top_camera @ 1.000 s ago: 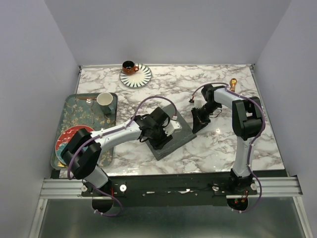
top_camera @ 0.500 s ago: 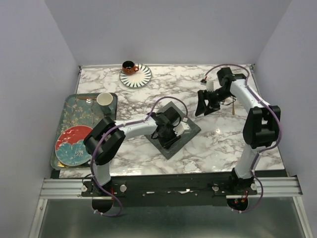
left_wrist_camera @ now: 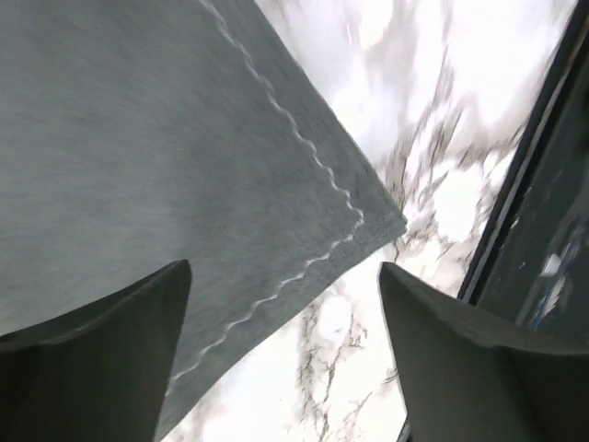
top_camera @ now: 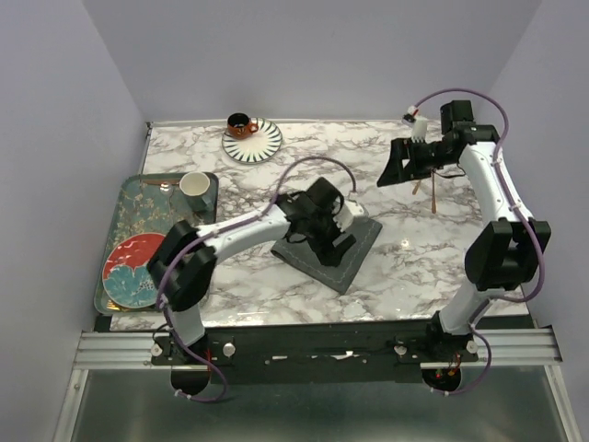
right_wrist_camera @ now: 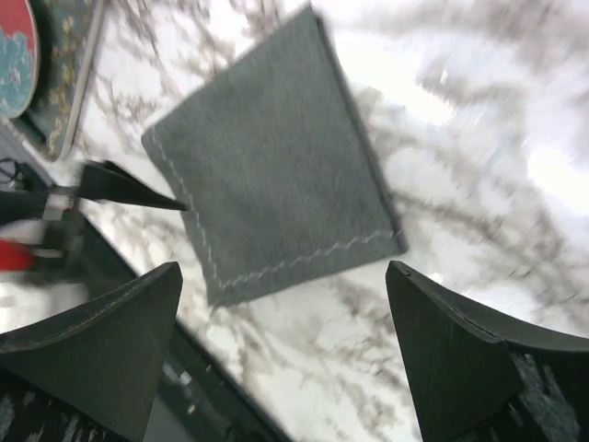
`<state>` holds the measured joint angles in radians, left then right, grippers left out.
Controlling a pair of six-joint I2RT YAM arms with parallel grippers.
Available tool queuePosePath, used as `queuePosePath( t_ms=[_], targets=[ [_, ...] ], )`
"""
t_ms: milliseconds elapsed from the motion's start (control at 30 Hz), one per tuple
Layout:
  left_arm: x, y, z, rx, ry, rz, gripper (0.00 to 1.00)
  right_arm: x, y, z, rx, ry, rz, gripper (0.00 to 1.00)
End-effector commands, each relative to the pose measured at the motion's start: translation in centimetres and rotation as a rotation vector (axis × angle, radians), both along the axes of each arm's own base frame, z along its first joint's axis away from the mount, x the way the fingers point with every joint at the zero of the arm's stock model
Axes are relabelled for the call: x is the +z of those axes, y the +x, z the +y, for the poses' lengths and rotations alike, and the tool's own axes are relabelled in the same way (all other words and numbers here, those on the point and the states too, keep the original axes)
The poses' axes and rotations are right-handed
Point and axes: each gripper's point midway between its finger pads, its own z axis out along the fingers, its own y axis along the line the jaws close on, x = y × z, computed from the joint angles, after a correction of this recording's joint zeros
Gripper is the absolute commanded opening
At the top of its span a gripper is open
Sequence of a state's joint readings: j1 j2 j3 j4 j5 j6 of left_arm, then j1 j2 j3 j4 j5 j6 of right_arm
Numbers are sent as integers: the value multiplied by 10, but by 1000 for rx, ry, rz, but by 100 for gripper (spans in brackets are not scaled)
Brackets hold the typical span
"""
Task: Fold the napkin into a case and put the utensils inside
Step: Smooth out the square-folded napkin at the center of the board.
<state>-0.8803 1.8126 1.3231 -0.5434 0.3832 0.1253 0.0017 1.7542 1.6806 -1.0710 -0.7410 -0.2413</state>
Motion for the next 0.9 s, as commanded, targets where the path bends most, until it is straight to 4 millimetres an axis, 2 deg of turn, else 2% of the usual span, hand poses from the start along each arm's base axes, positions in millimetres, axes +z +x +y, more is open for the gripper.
queuePosePath(
  t_ms=[0,33,67,100,133,167,233,300,333,367,400,433,467,500,533,567,600,667,733,867],
  targets=[
    [151,45,7,114,-301,-256,99,117,17,10,38,55,-487,100],
    [177,48,13,134,-346,-318,99,128,16,12,29,78,-539,100],
    [189,58,19,174,-368,-359,99,155,31,14,19,101,-703,100],
    [201,68,21,213,-395,-417,99,173,30,10,-46,109,-785,100],
    [214,68,22,200,-431,-457,99,146,34,11,-157,187,-673,100],
    [219,67,21,173,-451,-481,99,161,46,7,-190,200,-772,100],
    [221,69,14,122,-494,-535,99,154,39,27,-40,276,-741,100],
    [218,80,17,225,-479,-476,99,143,13,48,88,422,-546,100],
    [199,74,11,223,-460,-324,99,133,7,53,101,472,-443,100],
    [195,62,9,183,-480,-176,99,113,0,57,85,522,-287,100],
    [190,52,10,159,-507,-34,99,101,-13,67,113,553,-208,100],
    [183,46,10,243,-540,174,99,90,-21,72,111,562,-155,100],
    [183,34,9,217,-585,261,99,67,-35,80,107,570,-77,100],
    [160,28,12,229,-613,295,99,57,-48,98,144,562,-40,100],
    [160,26,20,263,-631,306,99,47,-58,107,158,560,2,100],
    [157,15,24,271,-641,405,99,38,-66,113,154,569,73,100],
    [143,8,28,260,-651,451,99,17,-76,127,162,555,151,100],
    [122,3,34,258,-638,517,99,-5,-81,137,136,545,257,100],
    [95,1,34,259,-621,577,99,-35,-85,144,140,544,361,100],
    [70,6,36,306,-652,704,99,-69,-91,148,138,568,485,100]
  ],
)
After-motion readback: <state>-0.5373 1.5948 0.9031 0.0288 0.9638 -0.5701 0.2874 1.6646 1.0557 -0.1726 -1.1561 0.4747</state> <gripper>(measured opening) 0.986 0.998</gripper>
